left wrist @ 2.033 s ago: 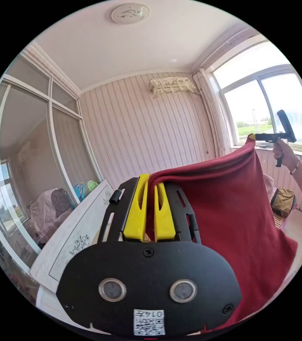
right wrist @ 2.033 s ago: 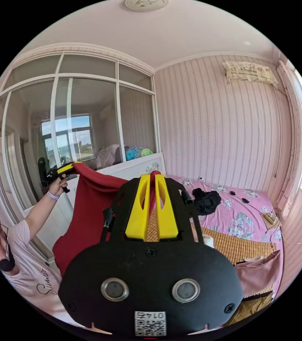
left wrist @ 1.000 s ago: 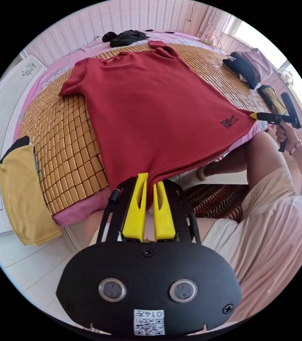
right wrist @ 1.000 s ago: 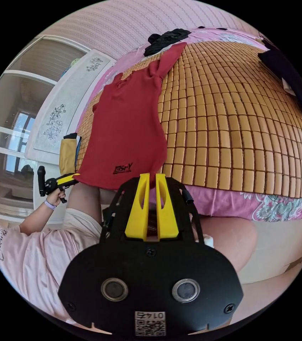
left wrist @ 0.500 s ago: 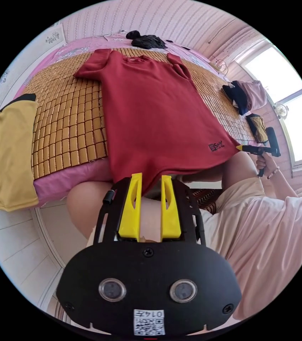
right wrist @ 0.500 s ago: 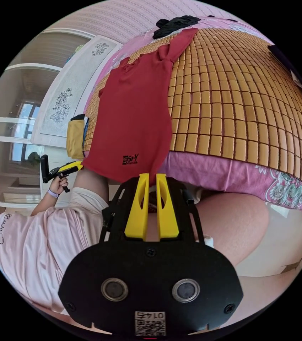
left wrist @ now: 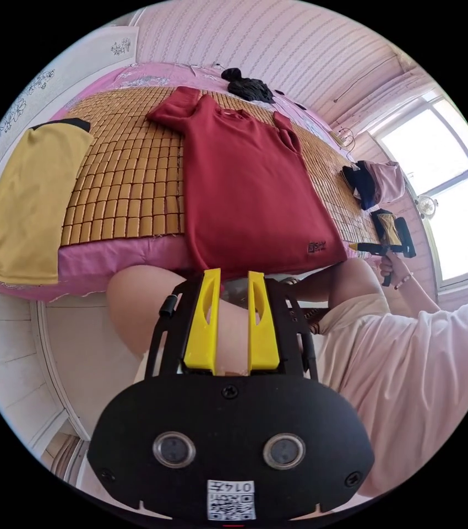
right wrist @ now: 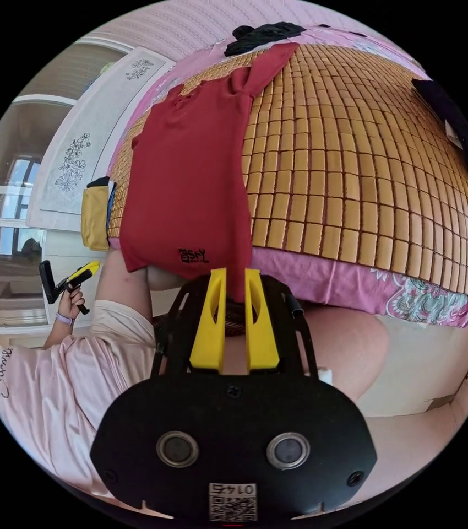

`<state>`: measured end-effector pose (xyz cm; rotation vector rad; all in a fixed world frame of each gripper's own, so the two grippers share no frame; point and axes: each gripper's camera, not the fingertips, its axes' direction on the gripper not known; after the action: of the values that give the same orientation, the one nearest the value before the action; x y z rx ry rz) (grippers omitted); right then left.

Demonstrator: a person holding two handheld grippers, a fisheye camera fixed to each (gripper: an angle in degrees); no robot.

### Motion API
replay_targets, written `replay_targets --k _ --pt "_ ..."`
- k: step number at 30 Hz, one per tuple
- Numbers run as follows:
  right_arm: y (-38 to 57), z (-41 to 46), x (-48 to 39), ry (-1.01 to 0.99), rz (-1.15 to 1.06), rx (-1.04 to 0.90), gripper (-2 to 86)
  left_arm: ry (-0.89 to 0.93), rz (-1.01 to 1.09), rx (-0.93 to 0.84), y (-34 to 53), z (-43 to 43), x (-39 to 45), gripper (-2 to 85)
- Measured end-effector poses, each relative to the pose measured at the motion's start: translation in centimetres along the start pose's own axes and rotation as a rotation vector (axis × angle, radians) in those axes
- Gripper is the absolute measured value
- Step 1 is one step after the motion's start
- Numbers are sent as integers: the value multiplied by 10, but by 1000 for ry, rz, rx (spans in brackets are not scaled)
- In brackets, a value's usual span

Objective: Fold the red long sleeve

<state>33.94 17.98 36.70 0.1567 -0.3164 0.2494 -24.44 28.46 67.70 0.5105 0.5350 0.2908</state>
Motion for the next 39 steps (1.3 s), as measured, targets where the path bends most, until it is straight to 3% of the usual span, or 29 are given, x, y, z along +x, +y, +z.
replay_targets --k 8,15,19,21,25,29,31,35,39 --pt "-120 -50 -1 107 -35 295 111 55 107 34 -104 63 -6 82" --pt "-320 -19 -13 376 -66 254 114 48 174 -8 -202 139 0 83" --pt "-391 5 6 358 53 254 94 -27 247 -44 -222 159 2 70" --pt "-410 23 20 301 92 170 31 -52 276 -62 -227 163 4 69" --pt "-383 1 27 265 50 245 10 -30 250 -88 -238 169 -2 68" --pt "-292 -49 34 299 105 317 8 9 161 -156 -255 171 -10 68" --pt "-244 -59 31 345 153 274 8 44 142 -183 -271 167 -5 68" --pt "-168 -45 28 248 247 16 27 79 181 -193 -308 164 15 66" --pt "-179 -68 47 354 363 126 71 75 295 -165 -374 174 39 68"
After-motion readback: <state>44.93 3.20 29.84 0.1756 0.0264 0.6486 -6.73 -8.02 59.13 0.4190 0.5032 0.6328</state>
